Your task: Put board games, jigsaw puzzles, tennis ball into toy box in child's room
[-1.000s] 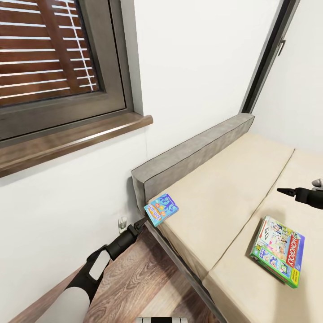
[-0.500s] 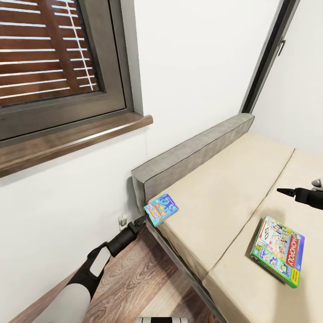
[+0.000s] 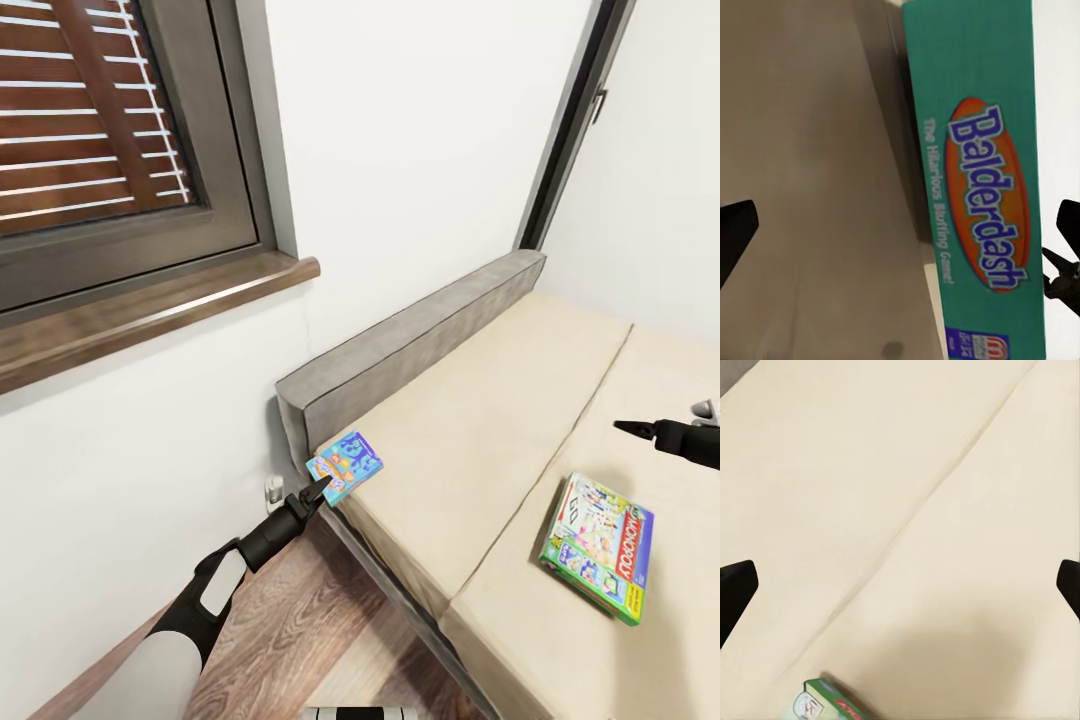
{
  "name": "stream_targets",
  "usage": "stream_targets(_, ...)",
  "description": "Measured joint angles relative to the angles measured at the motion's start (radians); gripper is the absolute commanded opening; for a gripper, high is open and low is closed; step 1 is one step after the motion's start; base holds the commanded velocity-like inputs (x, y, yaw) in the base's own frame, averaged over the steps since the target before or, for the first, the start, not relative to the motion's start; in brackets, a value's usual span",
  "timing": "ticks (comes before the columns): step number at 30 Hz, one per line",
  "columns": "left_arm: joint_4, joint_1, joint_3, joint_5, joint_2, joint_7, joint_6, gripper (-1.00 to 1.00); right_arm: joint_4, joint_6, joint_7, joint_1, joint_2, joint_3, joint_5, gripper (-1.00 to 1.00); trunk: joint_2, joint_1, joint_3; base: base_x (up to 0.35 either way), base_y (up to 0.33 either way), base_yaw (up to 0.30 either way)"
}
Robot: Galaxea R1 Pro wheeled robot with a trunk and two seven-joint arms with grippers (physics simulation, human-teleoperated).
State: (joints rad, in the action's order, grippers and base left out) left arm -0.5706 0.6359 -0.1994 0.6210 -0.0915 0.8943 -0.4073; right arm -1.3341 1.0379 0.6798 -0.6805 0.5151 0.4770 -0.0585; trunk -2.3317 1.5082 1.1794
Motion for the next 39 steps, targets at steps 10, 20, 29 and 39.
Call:
stream_targets(10,0.0,0.0,0.0,0.001,-0.001,0.0,-0.001,1.0,-0.011,0.001,-0.001,0.001,-0.016,0.001,0.001,1.0,0.0,0.0,0.0,0.0,0.0,-0.018)
stream_targets(20,0.0,0.0,0.0,0.0,-0.001,0.0,-0.001,1.0,-0.015,0.001,-0.001,0.002,-0.018,0.002,0.001,1.0,0.0,0.0,0.0,0.0,0.0,-0.002)
stream_targets(29,0.0,0.0,0.001,0.001,-0.002,-0.001,-0.001,1.0,-0.019,0.001,-0.001,0.002,-0.018,0.002,0.001,1.0,0.0,0.0,0.0,0.0,0.0,0.0)
stream_targets(39,0.0,0.0,0.001,-0.001,-0.002,-0.003,0.0,1.0,-0.03,0.001,-0.001,0.008,-0.018,0.002,0.001,1.0,0.0,0.0,0.0,0.0,0.0,0.0)
